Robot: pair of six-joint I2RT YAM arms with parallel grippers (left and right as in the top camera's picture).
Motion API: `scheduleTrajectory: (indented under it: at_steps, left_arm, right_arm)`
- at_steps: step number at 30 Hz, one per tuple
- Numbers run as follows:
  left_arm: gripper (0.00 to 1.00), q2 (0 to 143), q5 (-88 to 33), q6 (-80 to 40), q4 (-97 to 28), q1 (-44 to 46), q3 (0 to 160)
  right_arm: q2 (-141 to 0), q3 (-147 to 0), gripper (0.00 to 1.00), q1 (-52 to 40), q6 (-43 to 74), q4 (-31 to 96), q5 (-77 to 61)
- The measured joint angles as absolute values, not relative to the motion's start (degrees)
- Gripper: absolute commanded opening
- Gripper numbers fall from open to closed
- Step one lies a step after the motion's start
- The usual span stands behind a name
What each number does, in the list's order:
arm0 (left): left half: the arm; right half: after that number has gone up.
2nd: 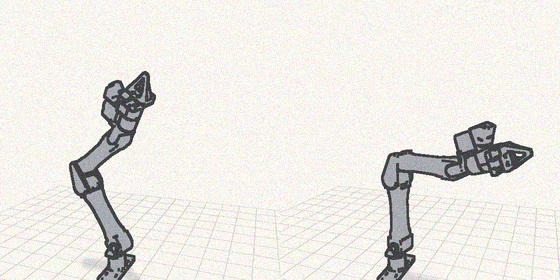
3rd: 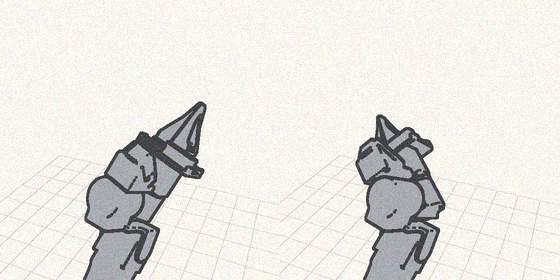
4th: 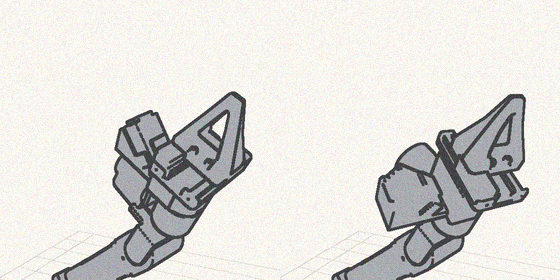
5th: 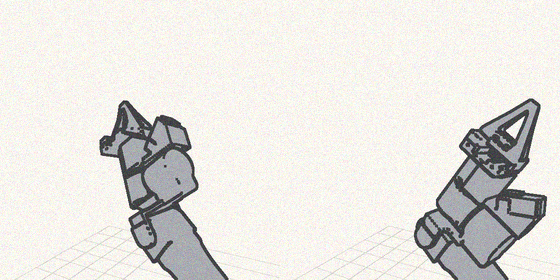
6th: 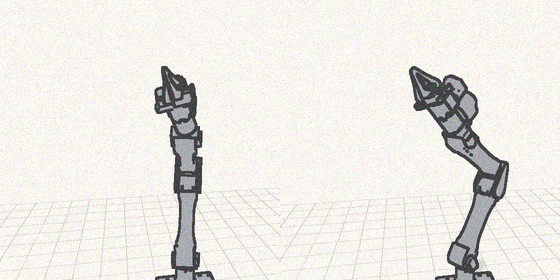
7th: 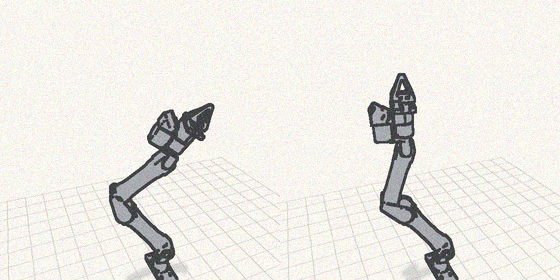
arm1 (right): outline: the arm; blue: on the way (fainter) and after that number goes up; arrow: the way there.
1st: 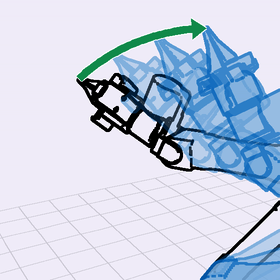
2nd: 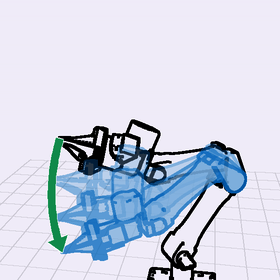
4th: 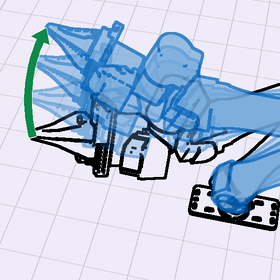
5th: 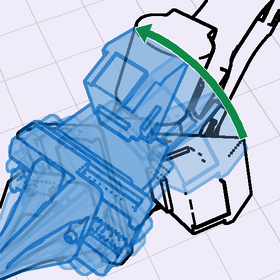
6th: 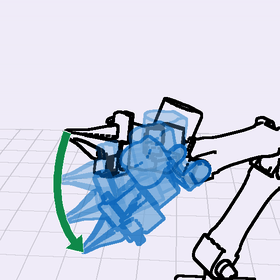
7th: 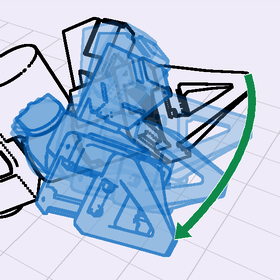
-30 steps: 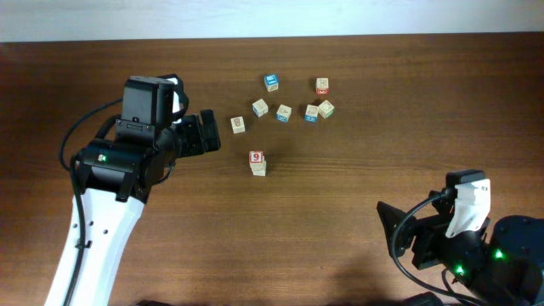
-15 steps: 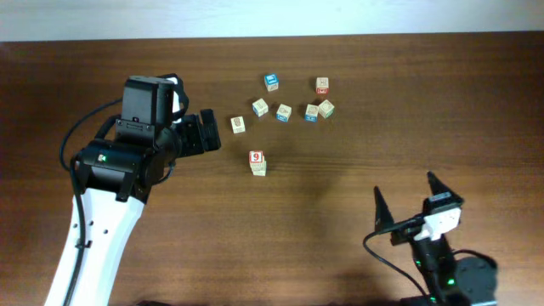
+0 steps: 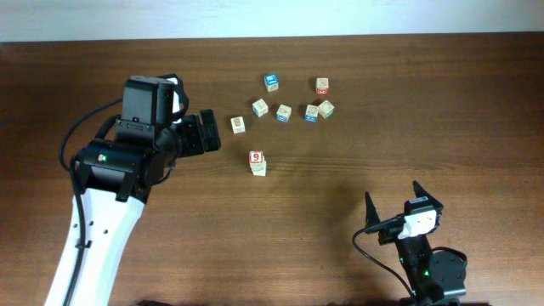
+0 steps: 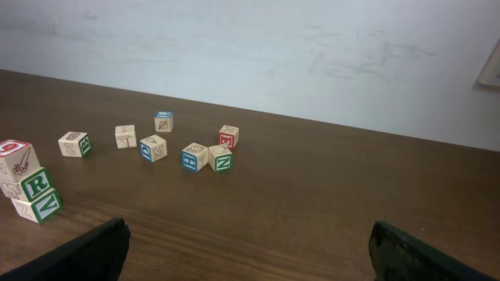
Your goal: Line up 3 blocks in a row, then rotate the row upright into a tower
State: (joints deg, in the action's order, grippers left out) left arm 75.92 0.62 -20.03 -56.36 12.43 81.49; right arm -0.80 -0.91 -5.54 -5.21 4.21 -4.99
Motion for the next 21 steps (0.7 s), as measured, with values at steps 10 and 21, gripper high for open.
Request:
scheduleTrajectory:
  at_steps: [10,21]
  left_arm:
    - [0.99,69.95,10.31,-14.94,-50.74,10.41,76.93]
    - [0.99,16.73,-4.08,16.75,-2.96,1.74,15.11]
  right_arm:
    - [-0.78,-0.89,0.98,-5.54,-5.17,4.23,-4.99]
    - [-0.56,-0.84,0.98,-5.54,-5.17,4.05,-4.73]
